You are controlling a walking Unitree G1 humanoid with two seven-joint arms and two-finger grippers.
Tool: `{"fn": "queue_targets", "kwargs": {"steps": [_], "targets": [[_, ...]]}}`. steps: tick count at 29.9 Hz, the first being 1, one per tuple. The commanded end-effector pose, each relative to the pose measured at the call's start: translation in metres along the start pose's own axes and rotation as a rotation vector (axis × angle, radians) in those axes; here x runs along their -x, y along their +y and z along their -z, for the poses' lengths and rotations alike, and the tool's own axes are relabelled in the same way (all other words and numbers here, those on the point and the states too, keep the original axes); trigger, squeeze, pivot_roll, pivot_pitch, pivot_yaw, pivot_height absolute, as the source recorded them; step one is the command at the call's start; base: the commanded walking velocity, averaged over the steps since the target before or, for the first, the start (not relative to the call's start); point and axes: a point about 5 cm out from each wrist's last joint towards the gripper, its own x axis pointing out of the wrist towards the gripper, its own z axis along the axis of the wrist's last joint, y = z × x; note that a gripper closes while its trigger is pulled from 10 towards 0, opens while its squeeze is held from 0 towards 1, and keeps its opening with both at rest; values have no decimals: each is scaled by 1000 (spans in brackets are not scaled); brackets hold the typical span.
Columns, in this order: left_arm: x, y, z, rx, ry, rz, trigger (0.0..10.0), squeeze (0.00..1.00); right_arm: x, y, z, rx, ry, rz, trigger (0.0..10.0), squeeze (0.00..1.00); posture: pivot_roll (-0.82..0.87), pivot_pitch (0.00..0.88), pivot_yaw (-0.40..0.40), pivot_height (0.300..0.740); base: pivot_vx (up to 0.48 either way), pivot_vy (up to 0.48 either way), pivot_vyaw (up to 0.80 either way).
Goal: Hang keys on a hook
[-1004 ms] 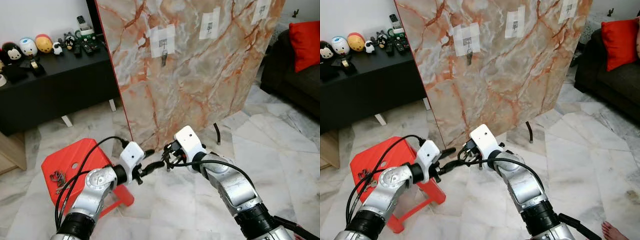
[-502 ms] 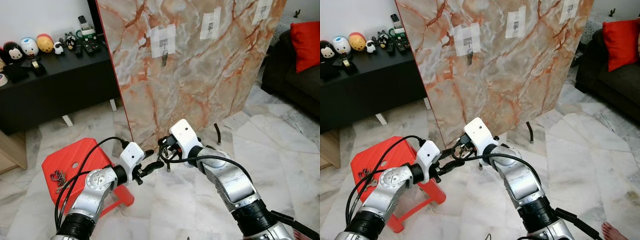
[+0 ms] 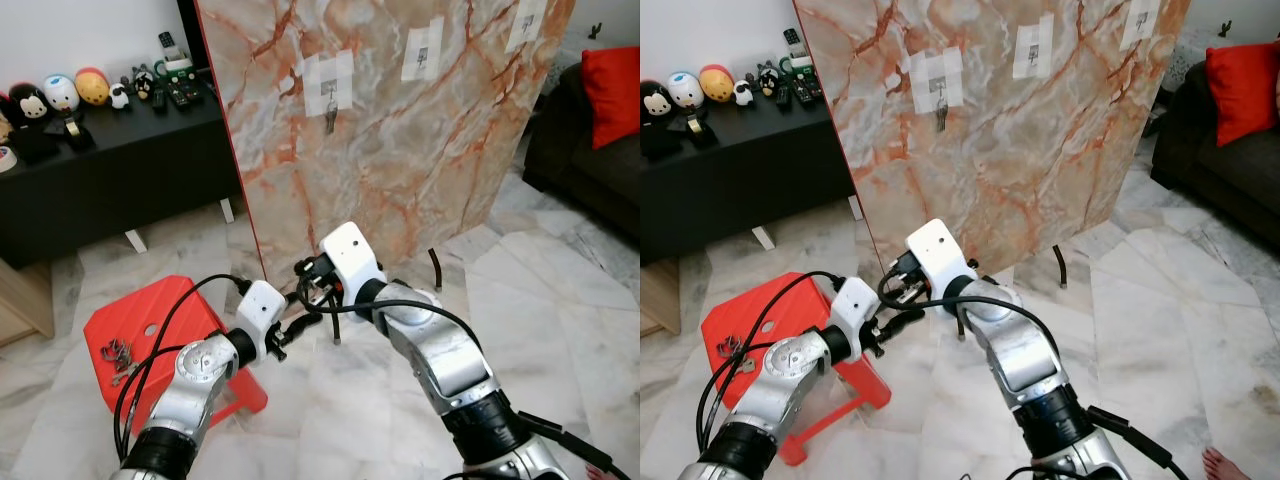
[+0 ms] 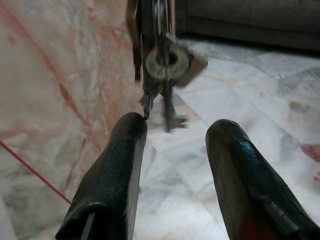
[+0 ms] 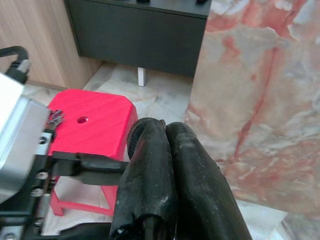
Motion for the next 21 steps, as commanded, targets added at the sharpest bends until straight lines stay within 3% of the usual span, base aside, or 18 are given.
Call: {"fn": "queue_targets", "kwargs": {"steps": [1,10,11,12,13,14,17,18,21], "targets": [[1,3,1,5,-2,-21,10000,0,2,3,-9,4,-34,-6,10000,0,77,45,-4,740,0,0,0],[-2,2,1,-6,-13,-58,10000,0,0,6,-9,-3,-40,5,10000,0,75,41,-2,740,0,0,0],[-1,1,2,-7,-12,-58,6784,0,0,5,-9,-3,-39,12,10000,0,77,39,-3,740,0,0,0],[-1,1,2,-6,-12,-59,6784,0,0,4,-9,-3,-39,15,10000,0,77,39,-3,740,0,0,0],[-1,1,2,-7,-10,-59,4235,0,1,4,-9,-4,-40,18,10000,0,77,39,-3,740,0,0,0],[0,1,4,-9,-4,-56,3333,0,1,3,-9,-5,-40,23,10000,0,77,39,-3,740,0,0,0],[0,2,5,-13,2,-54,3333,0,1,2,-9,-4,-40,26,10000,0,77,39,-3,740,0,0,0],[1,2,6,-15,6,-55,4431,0,1,2,-9,-4,-40,27,10000,0,77,39,-3,740,0,0,0],[3,4,8,-26,23,-56,4118,0,2,-1,-8,-5,-38,40,10000,0,76,42,-2,740,0,0,0]]}}
